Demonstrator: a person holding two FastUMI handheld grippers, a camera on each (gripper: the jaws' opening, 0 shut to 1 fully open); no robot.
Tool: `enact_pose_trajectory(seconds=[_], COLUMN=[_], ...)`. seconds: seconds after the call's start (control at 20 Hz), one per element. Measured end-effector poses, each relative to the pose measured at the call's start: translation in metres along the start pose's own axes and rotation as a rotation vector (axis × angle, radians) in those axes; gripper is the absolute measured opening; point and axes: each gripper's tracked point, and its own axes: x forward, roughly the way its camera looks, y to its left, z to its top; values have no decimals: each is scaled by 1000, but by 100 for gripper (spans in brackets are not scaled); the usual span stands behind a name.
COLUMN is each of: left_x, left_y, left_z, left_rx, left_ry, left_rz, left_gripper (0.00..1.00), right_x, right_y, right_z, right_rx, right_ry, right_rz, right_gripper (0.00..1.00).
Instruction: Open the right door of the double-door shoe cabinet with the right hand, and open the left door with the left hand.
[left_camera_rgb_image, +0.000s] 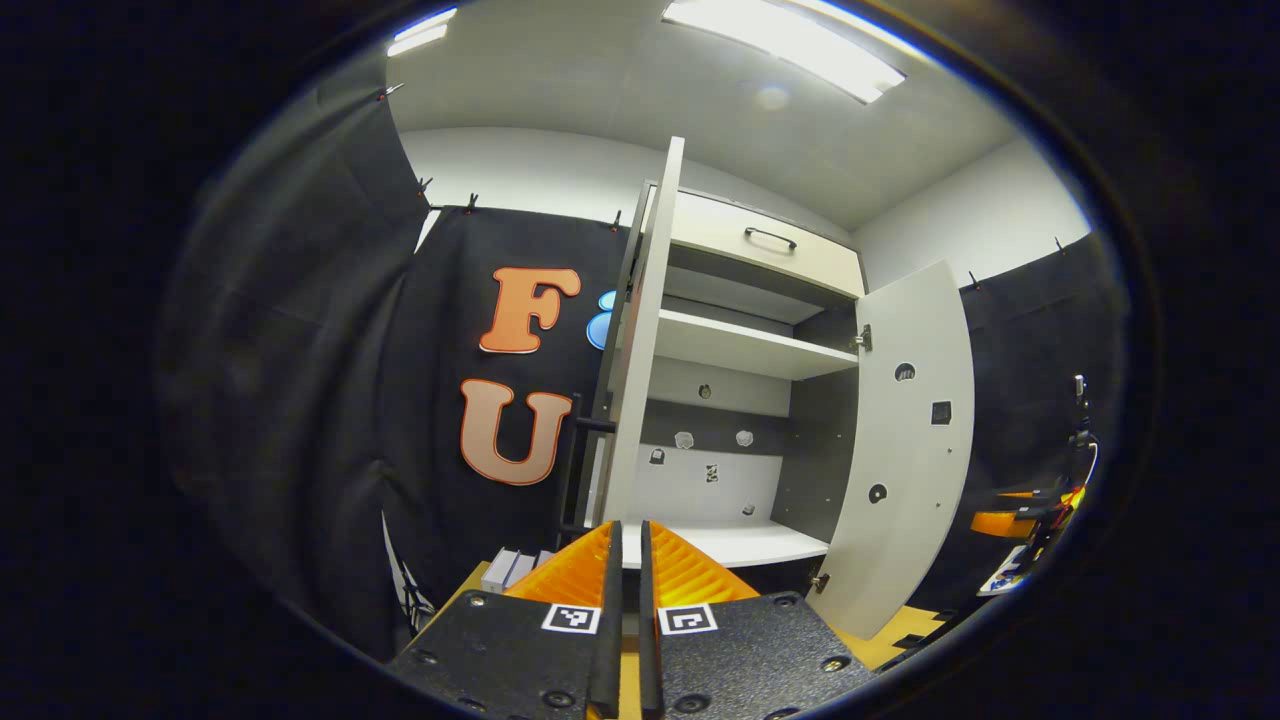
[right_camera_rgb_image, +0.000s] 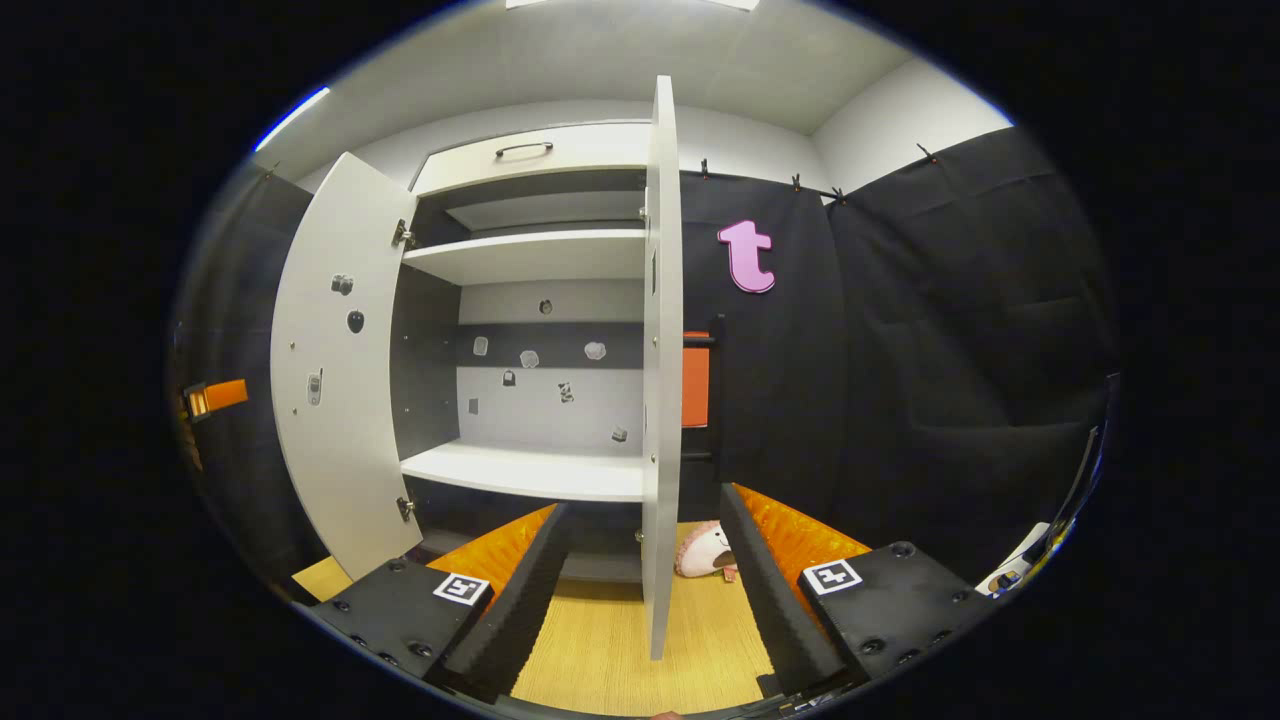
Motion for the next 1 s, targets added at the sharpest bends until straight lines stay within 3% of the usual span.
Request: enact_pose_trajectory(seconds=[0.15, 0.25, 0.3, 0.35, 0.4, 0.45, 0.5, 0.6, 0.65, 0.7, 0.8, 1.0], left_x=[1, 5, 6, 6, 7, 9, 10, 12, 14, 17, 18, 23], left_y=[-27, -33, -33, -35, -40, -48, -57, -65, -65, -66, -64, -68], left_z=[-12, -18, -22, -24, -25, -27, -28, -25, -24, -23, -26, -29], left_rx=[-68, -34, -8, 9, 12, 5, -5, 1, 12, 25, 48, 37], left_ry=[23, 23, 25, 23, 21, 21, 19, 6, -1, -1, 3, 7], left_rz=[-26, -18, 2, 21, 27, 21, 6, -9, 1, 6, 29, 26], left_gripper=[8, 8, 0, 9, 10, 18, 29, 50, 72, 94, 95, 94], right_x=[3, 2, 2, 2, 3, 3, 4, 4, 3, 2, 1, 1], right_y=[-7, -9, -8, -7, -7, -8, -9, -10, -12, -12, -13, -14], right_z=[7, 10, 9, 9, 8, 7, 8, 6, 4, 3, 1, 0], right_rx=[-14, -13, -2, 10, 20, 28, 34, 39, 39, 37, 34, 33], right_ry=[-24, -38, -41, -41, -39, -36, -36, -33, -32, -31, -28, -26], right_rz=[-46, -57, -55, -52, -48, -46, -46, -47, -49, -51, -55, -58], right_gripper=[93, 94, 94, 98, 94, 94, 98, 94, 100, 98, 94, 98])
